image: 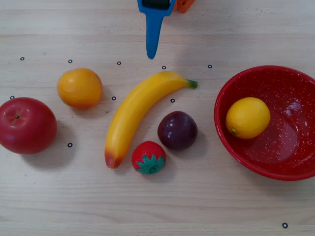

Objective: Put the lemon in the red bowl.

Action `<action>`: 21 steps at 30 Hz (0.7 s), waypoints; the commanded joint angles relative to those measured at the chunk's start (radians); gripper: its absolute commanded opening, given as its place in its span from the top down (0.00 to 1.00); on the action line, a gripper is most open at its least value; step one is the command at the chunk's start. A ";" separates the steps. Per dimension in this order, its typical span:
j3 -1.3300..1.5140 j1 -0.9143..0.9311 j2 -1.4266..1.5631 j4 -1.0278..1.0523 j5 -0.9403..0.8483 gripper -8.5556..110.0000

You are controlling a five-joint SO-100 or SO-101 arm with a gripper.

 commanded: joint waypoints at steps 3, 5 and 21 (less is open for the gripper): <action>0.117 0.054 0.147 -0.121 -0.026 0.93; 0.176 0.060 0.183 -0.155 -0.038 0.93; 0.270 0.129 0.291 0.034 -0.213 0.93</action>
